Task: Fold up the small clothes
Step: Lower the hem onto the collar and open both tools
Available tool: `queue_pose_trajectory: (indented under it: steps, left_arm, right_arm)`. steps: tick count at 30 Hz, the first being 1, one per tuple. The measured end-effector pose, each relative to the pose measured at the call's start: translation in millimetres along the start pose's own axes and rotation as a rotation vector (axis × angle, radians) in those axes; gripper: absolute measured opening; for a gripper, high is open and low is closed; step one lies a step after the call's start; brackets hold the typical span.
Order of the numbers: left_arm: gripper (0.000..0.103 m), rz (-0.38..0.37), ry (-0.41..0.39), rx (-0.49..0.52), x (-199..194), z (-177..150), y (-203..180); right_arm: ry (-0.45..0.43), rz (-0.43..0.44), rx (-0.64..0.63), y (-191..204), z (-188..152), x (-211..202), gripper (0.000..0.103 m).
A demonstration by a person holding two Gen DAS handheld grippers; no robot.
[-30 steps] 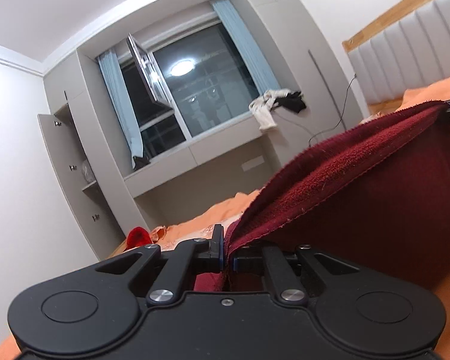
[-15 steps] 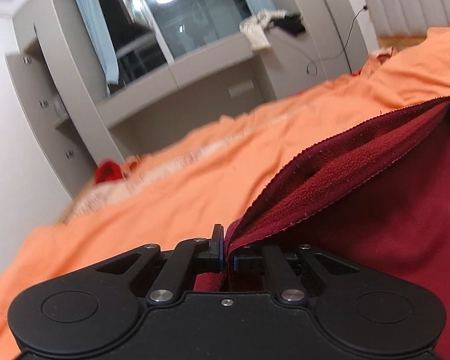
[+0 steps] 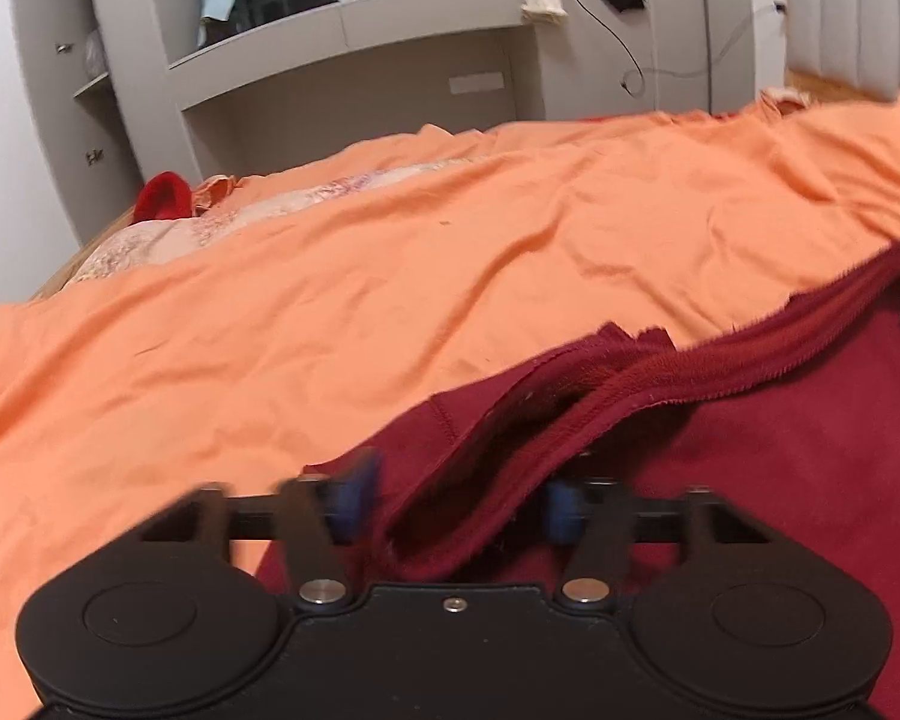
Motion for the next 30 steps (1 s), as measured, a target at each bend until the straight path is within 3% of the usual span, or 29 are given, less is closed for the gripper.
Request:
queue_pose_trajectory:
  steps: [7,11,14,16,22,25,30]
  left_arm:
    - [0.086,0.040,-0.074,-0.033,-27.7,9.9,2.3]
    - [0.093,0.035,-0.093,-0.030,-33.3,11.8,-0.4]
    - [0.095,0.047,-0.071,0.003,-21.1,11.3,-5.8]
    - [0.094,0.103,-0.042,0.006,-7.2,11.7,-3.9]
    - [0.093,0.249,0.040,-0.107,19.0,2.3,33.7]
    - [0.095,0.217,0.057,-0.189,22.9,-6.1,46.6]
    - [0.096,0.218,0.062,-0.200,22.3,-7.8,47.9]
  right_arm:
    - [0.005,-0.054,-0.015,1.8,0.9,10.4,0.091]
    - [0.001,-0.135,0.022,-9.5,6.2,19.8,0.092]
    - [0.022,-0.177,0.148,-30.1,7.5,27.3,0.096]
    - [0.049,-0.184,0.232,-44.2,3.8,30.5,0.099]
    - [0.061,-0.194,0.263,-56.5,-1.6,23.8,0.102]
    - [0.091,-0.216,0.256,-60.5,-6.9,25.1,0.103]
    - [0.175,-0.329,0.228,-72.7,-30.6,34.7,0.102]
Point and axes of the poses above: each gripper's, at about its wrist camera, not at the fingertips, and x roughly the way its jaws point, y to its left, z to its top, the point moved 5 cm from there along x, roughly the way its jaws point, and after that the axes turned 12 degrees about -z, right-handed, at the moved point
